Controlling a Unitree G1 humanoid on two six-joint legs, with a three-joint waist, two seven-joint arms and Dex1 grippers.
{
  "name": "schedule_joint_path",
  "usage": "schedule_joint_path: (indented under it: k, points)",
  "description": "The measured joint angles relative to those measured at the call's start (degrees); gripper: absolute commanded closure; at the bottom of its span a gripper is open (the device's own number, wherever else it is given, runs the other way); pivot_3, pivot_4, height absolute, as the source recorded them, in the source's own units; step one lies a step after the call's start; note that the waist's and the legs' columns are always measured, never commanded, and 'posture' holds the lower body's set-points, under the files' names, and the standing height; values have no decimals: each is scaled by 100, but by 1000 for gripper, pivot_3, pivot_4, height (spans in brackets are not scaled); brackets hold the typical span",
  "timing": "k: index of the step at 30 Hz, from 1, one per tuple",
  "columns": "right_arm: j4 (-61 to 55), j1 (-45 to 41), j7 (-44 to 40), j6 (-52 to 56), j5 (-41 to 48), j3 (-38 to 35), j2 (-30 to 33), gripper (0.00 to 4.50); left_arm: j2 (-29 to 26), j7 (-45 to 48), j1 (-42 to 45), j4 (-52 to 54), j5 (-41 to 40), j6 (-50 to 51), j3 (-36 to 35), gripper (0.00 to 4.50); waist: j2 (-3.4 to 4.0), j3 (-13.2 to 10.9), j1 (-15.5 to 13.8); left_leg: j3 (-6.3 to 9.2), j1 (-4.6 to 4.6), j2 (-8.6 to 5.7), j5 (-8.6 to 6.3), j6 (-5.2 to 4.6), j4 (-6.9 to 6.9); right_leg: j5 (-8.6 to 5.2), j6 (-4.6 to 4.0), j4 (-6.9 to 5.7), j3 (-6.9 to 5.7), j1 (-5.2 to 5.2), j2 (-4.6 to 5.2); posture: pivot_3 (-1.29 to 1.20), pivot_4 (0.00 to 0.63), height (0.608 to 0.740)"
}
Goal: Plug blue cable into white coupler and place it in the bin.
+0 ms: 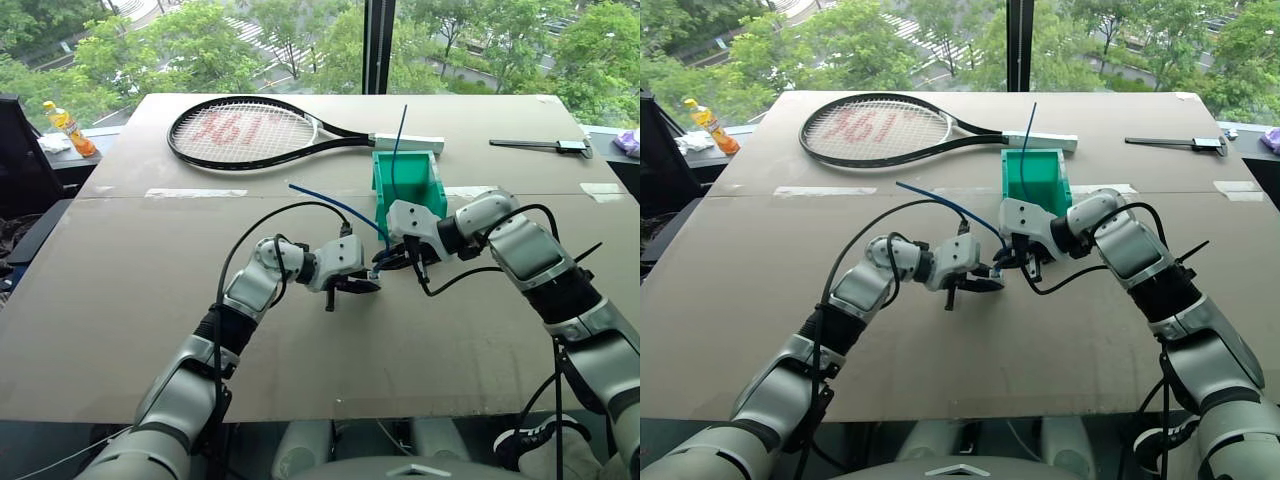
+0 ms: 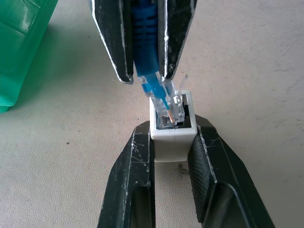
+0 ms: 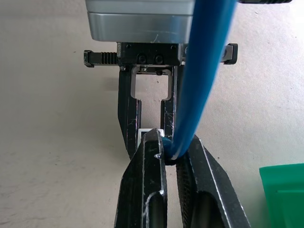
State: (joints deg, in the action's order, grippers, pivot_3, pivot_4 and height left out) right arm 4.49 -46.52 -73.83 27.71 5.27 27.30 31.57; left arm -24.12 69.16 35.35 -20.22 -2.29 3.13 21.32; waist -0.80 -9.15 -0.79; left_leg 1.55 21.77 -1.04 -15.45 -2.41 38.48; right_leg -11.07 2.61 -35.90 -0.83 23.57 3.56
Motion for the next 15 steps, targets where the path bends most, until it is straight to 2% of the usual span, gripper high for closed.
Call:
schedule_joint_path:
  k: [15]
  points:
    - [-414, -35, -1, 115, -343, 119, 15, 4500, -2, -15, -23, 19, 31, -74, -5, 4133, 0, 0, 1, 2, 1, -3, 0, 0, -1, 0, 1, 1, -1, 0, 3, 0, 150, 740]
